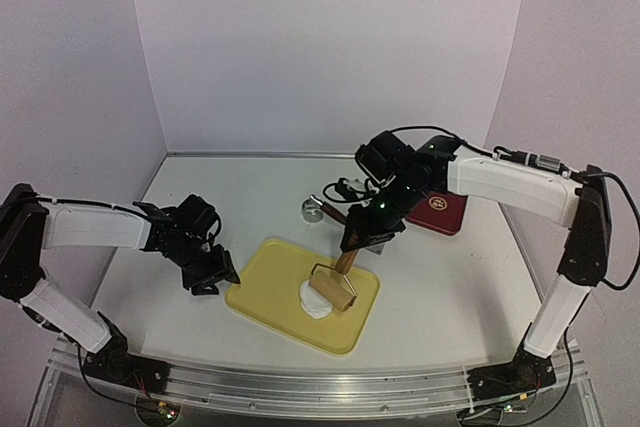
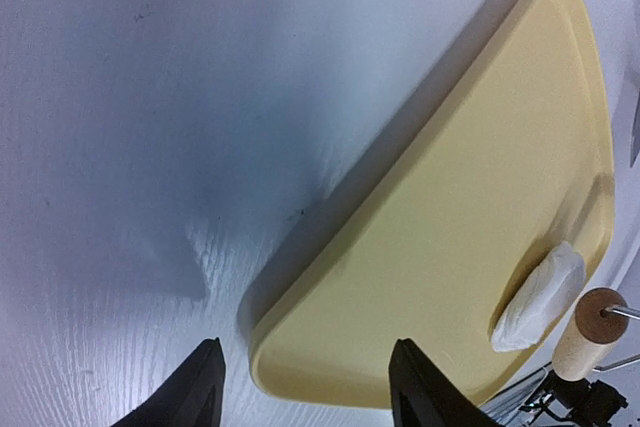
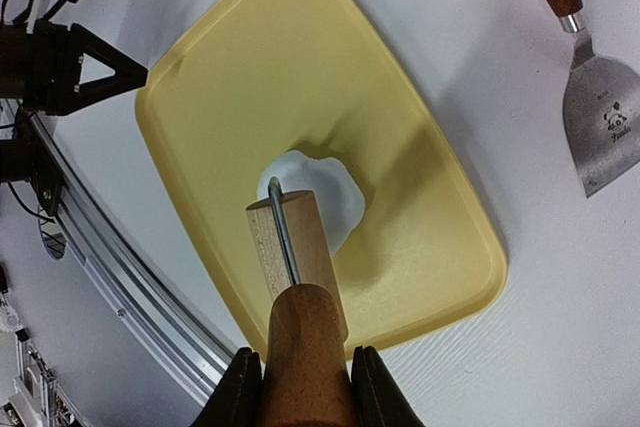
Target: Roll out the dumpling wrappers from the dough
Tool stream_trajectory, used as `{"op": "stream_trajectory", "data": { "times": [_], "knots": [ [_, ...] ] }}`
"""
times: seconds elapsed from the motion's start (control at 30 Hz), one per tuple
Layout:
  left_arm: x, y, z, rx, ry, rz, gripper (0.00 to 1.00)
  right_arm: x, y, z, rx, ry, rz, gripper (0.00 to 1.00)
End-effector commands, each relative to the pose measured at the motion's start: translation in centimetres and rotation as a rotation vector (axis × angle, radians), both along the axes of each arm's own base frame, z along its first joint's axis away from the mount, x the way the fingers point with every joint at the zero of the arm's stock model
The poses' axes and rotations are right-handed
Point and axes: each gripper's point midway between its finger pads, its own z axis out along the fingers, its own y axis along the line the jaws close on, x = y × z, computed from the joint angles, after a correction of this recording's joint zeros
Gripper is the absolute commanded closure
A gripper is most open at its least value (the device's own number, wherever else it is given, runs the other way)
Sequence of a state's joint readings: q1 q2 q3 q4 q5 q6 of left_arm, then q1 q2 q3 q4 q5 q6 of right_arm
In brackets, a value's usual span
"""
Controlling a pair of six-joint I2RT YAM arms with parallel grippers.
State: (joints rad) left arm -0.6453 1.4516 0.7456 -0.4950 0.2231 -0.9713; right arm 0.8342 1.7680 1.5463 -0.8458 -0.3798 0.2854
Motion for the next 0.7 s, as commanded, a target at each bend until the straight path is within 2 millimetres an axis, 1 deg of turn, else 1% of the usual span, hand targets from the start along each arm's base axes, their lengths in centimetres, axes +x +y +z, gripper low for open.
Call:
{"op": "stream_trajectory", "data": {
  "times": [0.0,0.07,0.17,0.23,0.33,0.47,0.6,0.67],
  "knots": [
    [0.9,-0.3,-1.2,0.023,0.017,0.036,0.46,2.1,1.8,2.7,0.097,-0.065,0.027,1.0],
    [0.9,0.1,-1.6,0.049,0.023,0.035,0.47,2.6,1.8,2.4,0.096,-0.058,0.022,1.0],
    [0.8,-0.1,-2.2,0.054,0.033,0.013,0.49,2.9,1.9,1.4,0.082,-0.041,0.023,1.0],
    [0.8,-0.2,-2.7,0.056,0.04,-0.006,0.56,3.0,2.0,0.3,0.065,-0.026,0.022,1.0],
    [0.7,-0.2,-3.5,0.074,0.057,-0.027,0.68,3.2,1.6,-1.2,0.025,-0.01,0.008,1.0],
    [0.5,0.5,-3.9,0.125,0.063,-0.043,0.82,3.0,1.2,-3.1,-0.016,0.019,-0.002,1.0],
    [0.5,1.0,-4.0,0.157,0.061,-0.055,0.93,2.3,0.5,-5.4,-0.07,0.058,-0.01,1.0],
    [0.6,1.0,-3.9,0.158,0.057,-0.055,0.97,1.7,-0.1,-6.4,-0.1,0.07,-0.012,1.0]
  ]
}}
